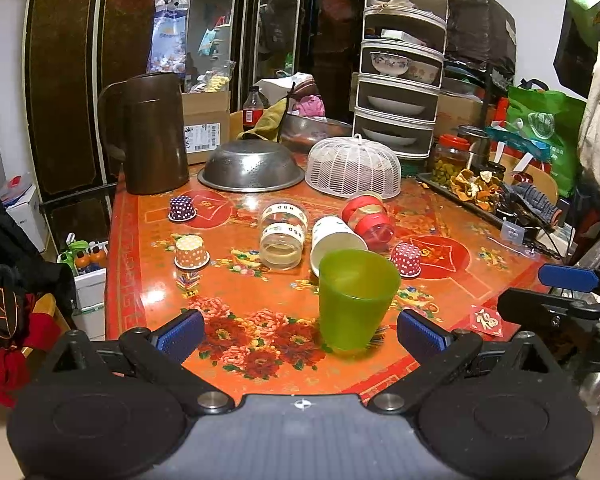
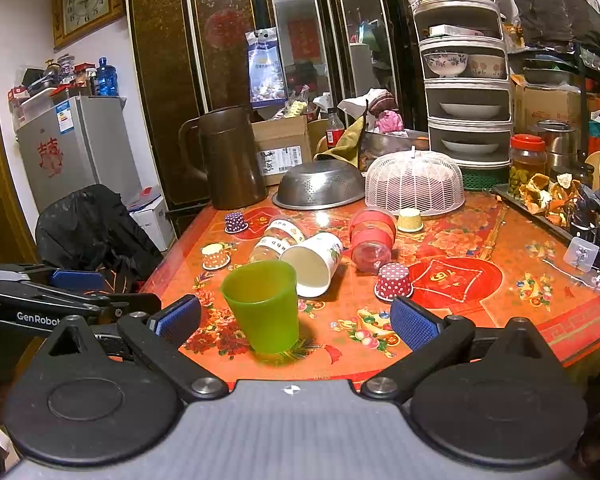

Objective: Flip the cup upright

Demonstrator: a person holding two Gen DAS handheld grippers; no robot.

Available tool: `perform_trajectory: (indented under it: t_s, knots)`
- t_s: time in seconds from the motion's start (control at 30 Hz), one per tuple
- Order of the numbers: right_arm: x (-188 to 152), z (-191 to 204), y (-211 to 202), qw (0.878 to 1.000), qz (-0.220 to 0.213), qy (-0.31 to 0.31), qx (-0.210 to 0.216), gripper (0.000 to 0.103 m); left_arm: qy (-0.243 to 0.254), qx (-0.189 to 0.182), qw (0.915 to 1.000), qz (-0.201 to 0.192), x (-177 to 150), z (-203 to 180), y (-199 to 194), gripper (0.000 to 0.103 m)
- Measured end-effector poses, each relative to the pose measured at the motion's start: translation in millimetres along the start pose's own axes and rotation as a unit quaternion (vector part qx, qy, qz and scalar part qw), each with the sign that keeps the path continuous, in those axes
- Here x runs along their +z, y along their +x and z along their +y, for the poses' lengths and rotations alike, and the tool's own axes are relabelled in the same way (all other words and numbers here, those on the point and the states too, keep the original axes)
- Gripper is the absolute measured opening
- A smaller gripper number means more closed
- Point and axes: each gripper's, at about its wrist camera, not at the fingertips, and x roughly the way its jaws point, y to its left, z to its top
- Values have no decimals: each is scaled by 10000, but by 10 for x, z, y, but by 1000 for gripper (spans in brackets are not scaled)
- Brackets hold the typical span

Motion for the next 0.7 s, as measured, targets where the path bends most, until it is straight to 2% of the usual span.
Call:
perform_trajectory:
  t_s: [0.63,0.7]
  knots:
    - [-18,2,18,10000,2,12,68,102,131,-41,9998,-157,7,-37,-41,103]
    - [-52,8,34,9999,-108,-6,91,102,140,4,9997,-206,6,-34,-46,103]
